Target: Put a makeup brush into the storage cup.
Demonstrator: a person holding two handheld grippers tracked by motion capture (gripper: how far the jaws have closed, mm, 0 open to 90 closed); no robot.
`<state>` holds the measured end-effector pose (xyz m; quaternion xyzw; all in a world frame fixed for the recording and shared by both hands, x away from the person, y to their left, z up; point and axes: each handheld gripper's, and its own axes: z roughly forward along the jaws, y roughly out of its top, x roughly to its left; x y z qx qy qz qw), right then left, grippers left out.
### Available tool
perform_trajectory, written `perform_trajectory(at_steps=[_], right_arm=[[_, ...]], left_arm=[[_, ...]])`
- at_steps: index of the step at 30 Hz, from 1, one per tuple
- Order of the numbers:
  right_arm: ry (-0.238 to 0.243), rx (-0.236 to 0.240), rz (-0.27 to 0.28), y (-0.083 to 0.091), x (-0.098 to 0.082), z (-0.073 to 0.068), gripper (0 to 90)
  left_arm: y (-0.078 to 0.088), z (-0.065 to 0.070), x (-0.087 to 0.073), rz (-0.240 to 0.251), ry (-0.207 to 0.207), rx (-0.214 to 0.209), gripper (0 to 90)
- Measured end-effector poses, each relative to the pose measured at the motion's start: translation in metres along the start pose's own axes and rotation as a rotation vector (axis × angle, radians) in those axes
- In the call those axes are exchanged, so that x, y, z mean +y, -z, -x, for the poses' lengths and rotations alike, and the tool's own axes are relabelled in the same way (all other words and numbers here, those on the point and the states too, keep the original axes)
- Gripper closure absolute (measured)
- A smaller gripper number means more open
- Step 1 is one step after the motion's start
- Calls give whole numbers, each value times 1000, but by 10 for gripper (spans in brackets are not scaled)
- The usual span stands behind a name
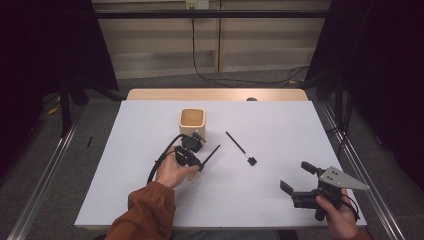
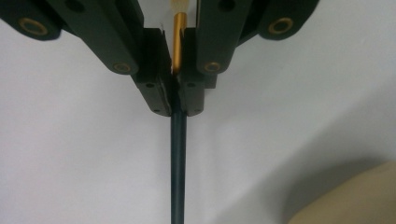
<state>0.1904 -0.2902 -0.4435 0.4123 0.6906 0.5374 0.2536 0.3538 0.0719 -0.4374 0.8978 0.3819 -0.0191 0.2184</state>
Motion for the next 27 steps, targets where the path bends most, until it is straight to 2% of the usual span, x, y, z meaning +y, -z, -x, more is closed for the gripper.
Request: perform_trajectory(at_steps=[3, 4, 6, 9, 11, 17, 23, 27], right_arm=[[-3, -1, 2, 1, 0, 0, 0], [0, -2, 2, 1, 0, 0, 0], [-3, -1, 4, 1, 0, 0, 0], [-3, 0, 4, 1, 0, 0, 0], [-3, 0, 4, 1, 0, 0, 0], [2, 0, 3, 1, 0, 0, 0], [-3, 0, 3, 1, 0, 0, 0], [-5, 2, 5, 1, 0, -1, 0]], left_arm=[[5, -1, -2, 38, -4, -6, 835], [11, -1, -3, 72, -12, -20, 835], [13, -1, -5, 90, -15, -17, 835], [20, 0, -9, 143, -35, -43, 835], [24, 1, -11, 181, -64, -48, 835], [31, -2, -18, 306, -49, -75, 835], [42, -1, -22, 434, -57, -68, 835], [46, 0, -24, 491, -81, -62, 835]])
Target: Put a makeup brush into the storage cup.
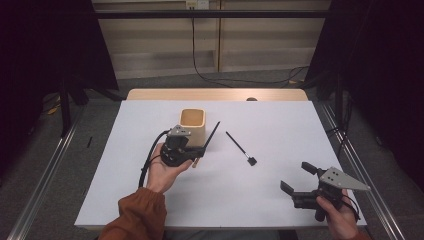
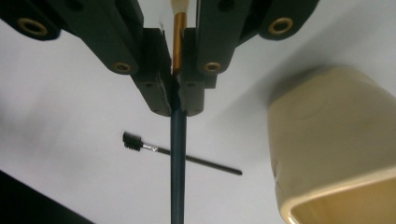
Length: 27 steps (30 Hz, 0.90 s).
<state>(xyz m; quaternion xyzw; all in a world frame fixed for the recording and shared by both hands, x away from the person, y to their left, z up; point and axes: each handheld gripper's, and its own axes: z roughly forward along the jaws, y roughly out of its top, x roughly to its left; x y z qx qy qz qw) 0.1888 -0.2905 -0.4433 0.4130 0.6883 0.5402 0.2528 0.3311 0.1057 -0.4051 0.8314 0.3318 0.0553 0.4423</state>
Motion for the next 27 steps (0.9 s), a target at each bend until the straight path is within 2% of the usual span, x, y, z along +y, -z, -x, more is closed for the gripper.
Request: perform_trajectory(at_steps=[9, 14, 15, 18, 23, 27], right_arm=[[-3, -4, 1, 0, 0, 0, 0], [-6, -5, 1, 1, 0, 0, 0], [-6, -5, 1, 0, 0, 1, 0], [-8, 1, 1, 0, 0, 0, 0], [-9, 0, 4, 0, 0, 0, 0], [-7, 3, 5, 1, 0, 0, 0]], left_arm=[[9, 1, 0, 119, -16, -16, 835], [17, -2, 0, 195, 3, -32, 835], [17, -3, 0, 193, 13, -46, 835], [19, -4, 0, 202, 20, -51, 834], [23, -3, 1, 221, -3, -74, 834], [28, 1, 1, 227, -45, -104, 835]])
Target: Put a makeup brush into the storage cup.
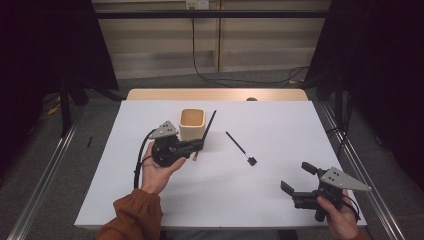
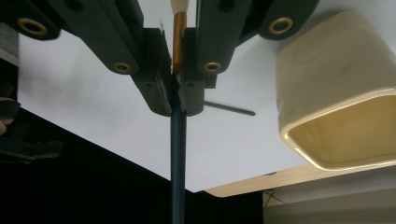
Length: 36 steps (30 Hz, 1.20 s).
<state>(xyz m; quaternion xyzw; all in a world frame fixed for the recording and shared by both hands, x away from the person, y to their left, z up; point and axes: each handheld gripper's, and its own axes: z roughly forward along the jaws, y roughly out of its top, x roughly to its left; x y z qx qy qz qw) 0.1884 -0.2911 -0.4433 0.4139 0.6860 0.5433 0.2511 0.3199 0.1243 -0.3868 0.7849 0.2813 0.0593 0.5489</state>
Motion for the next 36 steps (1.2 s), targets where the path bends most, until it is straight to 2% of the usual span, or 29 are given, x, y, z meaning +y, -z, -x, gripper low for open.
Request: perform_trajectory(at_steps=[4, 10, 14, 20, 25, 32, 36], right_arm=[[-1, 1, 0, 0, 0, 0, 0], [3, 6, -1, 0, 0, -1, 0], [4, 8, 0, 0, 0, -1, 0], [0, 8, -2, 0, 0, -1, 0], [3, 11, -4, 0, 0, -1, 0], [-1, 8, -2, 0, 0, 0, 0], [4, 12, -3, 0, 0, 0, 0]], left_arm=[[4, 5, 2, 9, -30, -29, 834], [1, 13, 3, -32, -63, -90, 835], [-1, 20, 5, -48, -95, -101, 834], [-4, 28, 8, -94, -104, -147, 835], [-7, 34, 9, -131, -125, -169, 835], [-11, 40, 11, -149, -137, -192, 835], [-16, 43, 12, -175, -164, -214, 835]])
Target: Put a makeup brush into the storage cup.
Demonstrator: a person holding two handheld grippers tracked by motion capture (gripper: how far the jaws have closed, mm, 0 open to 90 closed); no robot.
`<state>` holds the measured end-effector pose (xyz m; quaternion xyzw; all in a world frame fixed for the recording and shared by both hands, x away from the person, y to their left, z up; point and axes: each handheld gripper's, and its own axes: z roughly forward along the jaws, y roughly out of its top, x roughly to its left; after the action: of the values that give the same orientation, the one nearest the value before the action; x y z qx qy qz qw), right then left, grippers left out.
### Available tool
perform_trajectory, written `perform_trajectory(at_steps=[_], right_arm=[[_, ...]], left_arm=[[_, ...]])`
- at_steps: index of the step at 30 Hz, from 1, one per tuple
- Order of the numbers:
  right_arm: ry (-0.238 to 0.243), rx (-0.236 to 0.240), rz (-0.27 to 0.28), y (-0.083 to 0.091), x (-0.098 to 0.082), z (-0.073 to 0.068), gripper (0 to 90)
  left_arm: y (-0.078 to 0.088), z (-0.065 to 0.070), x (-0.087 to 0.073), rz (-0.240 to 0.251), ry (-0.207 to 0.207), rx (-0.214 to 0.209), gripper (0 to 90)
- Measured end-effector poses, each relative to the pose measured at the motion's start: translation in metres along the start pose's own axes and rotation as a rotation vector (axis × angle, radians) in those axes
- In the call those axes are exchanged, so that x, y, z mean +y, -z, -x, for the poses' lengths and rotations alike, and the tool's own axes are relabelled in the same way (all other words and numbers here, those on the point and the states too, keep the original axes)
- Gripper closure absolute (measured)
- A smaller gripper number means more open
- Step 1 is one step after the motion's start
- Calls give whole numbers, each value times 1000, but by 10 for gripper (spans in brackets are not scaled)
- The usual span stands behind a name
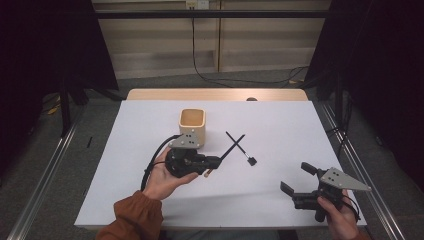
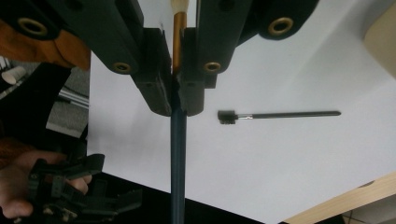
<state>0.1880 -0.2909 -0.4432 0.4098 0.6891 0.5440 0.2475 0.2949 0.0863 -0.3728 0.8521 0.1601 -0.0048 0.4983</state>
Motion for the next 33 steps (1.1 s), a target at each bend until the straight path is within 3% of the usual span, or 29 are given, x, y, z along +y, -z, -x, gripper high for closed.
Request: perform_trajectory(at_steps=[5, 10, 14, 17, 21, 27, 33], right_arm=[[1, 4, 0, 0, 0, -1, 0], [-3, 3, -1, 0, 0, -1, 0], [1, -3, 5, 0, 0, -1, 0], [13, 7, 1, 0, 0, -3, 0], [42, 22, -9, -1, 0, -6, 0], [61, 52, -23, -3, -1, -9, 0], [65, 73, -36, -5, -1, -10, 0]], left_arm=[[-4, 5, 4, -46, -32, -19, 835], [-8, 8, 6, -100, -35, -24, 834], [-10, 9, 7, -168, -48, -36, 834], [-11, 10, 7, -199, -80, -37, 835], [-14, 13, 7, -267, -93, -56, 835], [-18, 12, 6, -350, -74, -78, 834], [-19, 14, 7, -438, -92, -89, 834]])
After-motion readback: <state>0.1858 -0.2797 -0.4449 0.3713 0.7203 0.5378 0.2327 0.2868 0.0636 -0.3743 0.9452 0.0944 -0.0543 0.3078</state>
